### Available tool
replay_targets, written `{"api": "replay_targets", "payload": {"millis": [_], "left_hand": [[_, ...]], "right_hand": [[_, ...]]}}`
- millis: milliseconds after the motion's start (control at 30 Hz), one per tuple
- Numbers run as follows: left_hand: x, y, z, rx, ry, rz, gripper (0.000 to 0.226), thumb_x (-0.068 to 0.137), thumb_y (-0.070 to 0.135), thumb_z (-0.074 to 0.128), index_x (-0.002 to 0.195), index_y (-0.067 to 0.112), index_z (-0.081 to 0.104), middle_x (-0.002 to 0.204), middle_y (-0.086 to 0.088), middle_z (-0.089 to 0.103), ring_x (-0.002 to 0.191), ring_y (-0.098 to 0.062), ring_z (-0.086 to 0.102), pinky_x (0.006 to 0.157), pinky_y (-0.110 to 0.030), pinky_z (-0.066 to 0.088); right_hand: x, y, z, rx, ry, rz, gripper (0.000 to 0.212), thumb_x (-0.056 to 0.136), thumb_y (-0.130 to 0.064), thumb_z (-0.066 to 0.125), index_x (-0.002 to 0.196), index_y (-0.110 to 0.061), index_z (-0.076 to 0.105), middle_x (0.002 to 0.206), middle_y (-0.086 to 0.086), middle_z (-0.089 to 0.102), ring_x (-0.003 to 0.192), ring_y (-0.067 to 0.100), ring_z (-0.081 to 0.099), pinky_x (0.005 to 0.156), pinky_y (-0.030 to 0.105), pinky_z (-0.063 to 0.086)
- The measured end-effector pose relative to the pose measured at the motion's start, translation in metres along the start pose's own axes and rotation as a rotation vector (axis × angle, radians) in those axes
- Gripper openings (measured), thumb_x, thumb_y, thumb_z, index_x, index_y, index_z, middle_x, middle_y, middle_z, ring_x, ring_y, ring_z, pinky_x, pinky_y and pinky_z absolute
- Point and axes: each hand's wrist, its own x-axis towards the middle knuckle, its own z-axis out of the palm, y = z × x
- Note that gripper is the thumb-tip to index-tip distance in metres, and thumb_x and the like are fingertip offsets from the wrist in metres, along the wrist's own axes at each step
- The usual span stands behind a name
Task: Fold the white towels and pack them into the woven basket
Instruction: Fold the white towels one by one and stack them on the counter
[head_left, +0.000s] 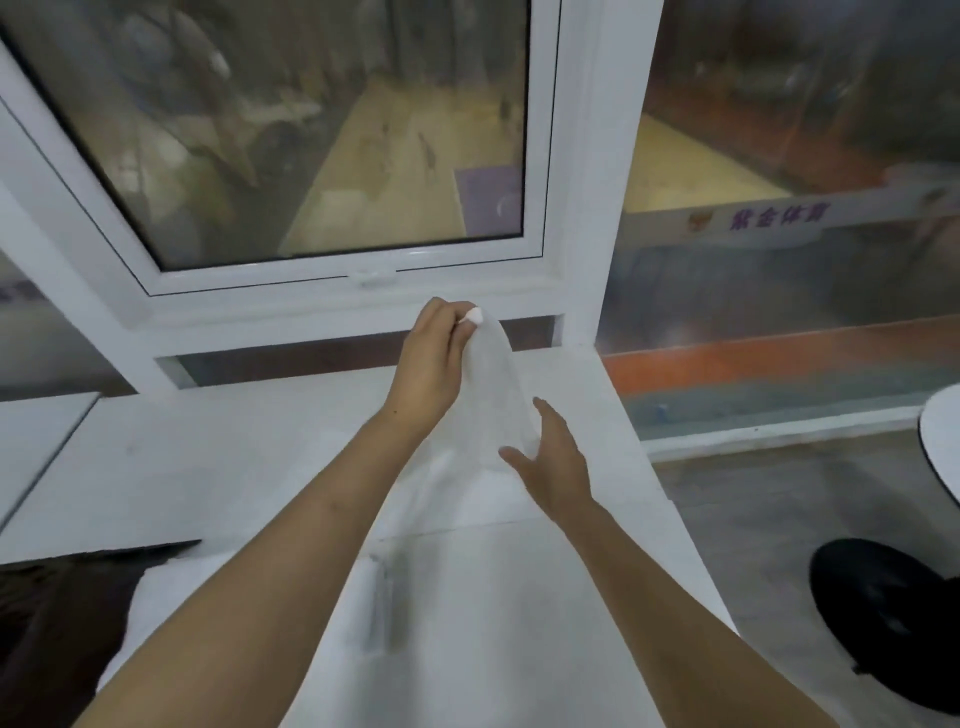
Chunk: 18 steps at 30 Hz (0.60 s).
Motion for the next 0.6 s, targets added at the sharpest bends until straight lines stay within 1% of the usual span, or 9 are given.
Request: {"api": "replay_targets", "payload": {"millis": [67, 133, 167, 267, 333, 400, 467, 533, 600], "left_hand": [[-0.002, 0.016, -0.022, -0.035, 0.034, 0.019, 0.02, 0.109, 0.022, 0.042, 0.105, 0.018, 0.061, 0.102, 0.003, 0.057, 0.096, -0.009, 0.054, 0.087, -0.01, 0.038], [-0.004, 0.029, -0.042, -0.078, 0.067, 0.008, 0.018, 0.109, 0.024, 0.041, 0.098, 0.024, 0.055, 0.1, 0.004, 0.057, 0.095, -0.01, 0.054, 0.084, -0.01, 0.037], [-0.005, 0.034, -0.052, -0.094, 0.082, 0.001, 0.018, 0.11, 0.026, 0.04, 0.097, 0.025, 0.053, 0.1, 0.004, 0.057, 0.094, -0.008, 0.053, 0.084, -0.011, 0.037], [-0.009, 0.041, -0.078, -0.12, 0.055, -0.014, 0.019, 0.11, 0.03, 0.035, 0.098, 0.026, 0.05, 0.099, 0.007, 0.052, 0.091, 0.0, 0.05, 0.082, -0.017, 0.038], [-0.01, 0.039, -0.091, -0.149, 0.003, -0.046, 0.016, 0.109, 0.026, 0.035, 0.105, 0.023, 0.051, 0.104, 0.001, 0.053, 0.095, -0.007, 0.052, 0.083, -0.025, 0.041], [-0.011, 0.037, -0.104, -0.202, -0.045, -0.126, 0.016, 0.104, 0.021, 0.037, 0.112, 0.02, 0.051, 0.111, -0.005, 0.054, 0.099, -0.014, 0.053, 0.084, -0.032, 0.043], [-0.008, 0.037, -0.115, -0.26, -0.089, -0.196, 0.016, 0.103, 0.021, 0.038, 0.113, 0.018, 0.051, 0.105, -0.001, 0.054, 0.094, -0.012, 0.053, 0.079, -0.031, 0.044], [-0.002, 0.034, -0.118, -0.233, -0.092, -0.211, 0.016, 0.105, 0.026, 0.039, 0.107, 0.017, 0.053, 0.099, 0.004, 0.056, 0.088, -0.01, 0.054, 0.076, -0.03, 0.044], [0.004, 0.023, -0.116, -0.157, -0.029, -0.197, 0.021, 0.104, 0.027, 0.043, 0.089, 0.015, 0.053, 0.083, 0.007, 0.053, 0.077, -0.013, 0.05, 0.068, -0.032, 0.04]], "right_hand": [[-0.013, -0.015, -0.016, 0.096, 0.044, 0.023, 0.035, 0.096, -0.042, 0.065, 0.125, -0.024, 0.058, 0.121, -0.007, 0.067, 0.113, 0.022, 0.065, 0.091, 0.036, 0.052], [-0.031, -0.029, -0.036, 0.314, 0.018, 0.025, 0.012, 0.098, -0.033, 0.065, 0.102, -0.022, 0.065, 0.095, -0.008, 0.07, 0.091, 0.018, 0.069, 0.071, 0.025, 0.049], [-0.04, -0.036, -0.047, 0.388, 0.008, 0.004, 0.009, 0.098, -0.029, 0.066, 0.096, -0.021, 0.067, 0.089, -0.006, 0.07, 0.085, 0.017, 0.067, 0.067, 0.023, 0.047], [-0.061, -0.056, -0.082, 0.452, 0.018, -0.063, 0.007, 0.096, -0.023, 0.067, 0.093, -0.017, 0.07, 0.09, -0.004, 0.073, 0.082, 0.014, 0.066, 0.066, 0.018, 0.047], [-0.069, -0.067, -0.104, 0.451, 0.014, -0.109, 0.006, 0.095, -0.02, 0.066, 0.092, -0.019, 0.072, 0.088, -0.009, 0.073, 0.079, 0.008, 0.065, 0.065, 0.015, 0.046], [-0.073, -0.078, -0.124, 0.452, 0.001, -0.161, 0.012, 0.095, -0.017, 0.065, 0.091, -0.025, 0.073, 0.086, -0.016, 0.073, 0.077, 0.001, 0.064, 0.067, 0.014, 0.045], [-0.071, -0.086, -0.14, 0.464, -0.003, -0.2, 0.016, 0.094, -0.013, 0.066, 0.089, -0.026, 0.074, 0.082, -0.018, 0.071, 0.075, 0.0, 0.061, 0.068, 0.016, 0.044], [-0.065, -0.091, -0.154, 0.448, -0.011, -0.21, 0.013, 0.093, -0.014, 0.068, 0.089, -0.025, 0.074, 0.083, -0.014, 0.071, 0.076, 0.004, 0.06, 0.07, 0.024, 0.044], [-0.056, -0.091, -0.163, 0.379, -0.015, -0.21, 0.01, 0.091, -0.017, 0.069, 0.091, -0.026, 0.074, 0.09, -0.006, 0.074, 0.079, 0.008, 0.062, 0.072, 0.029, 0.047]]}}
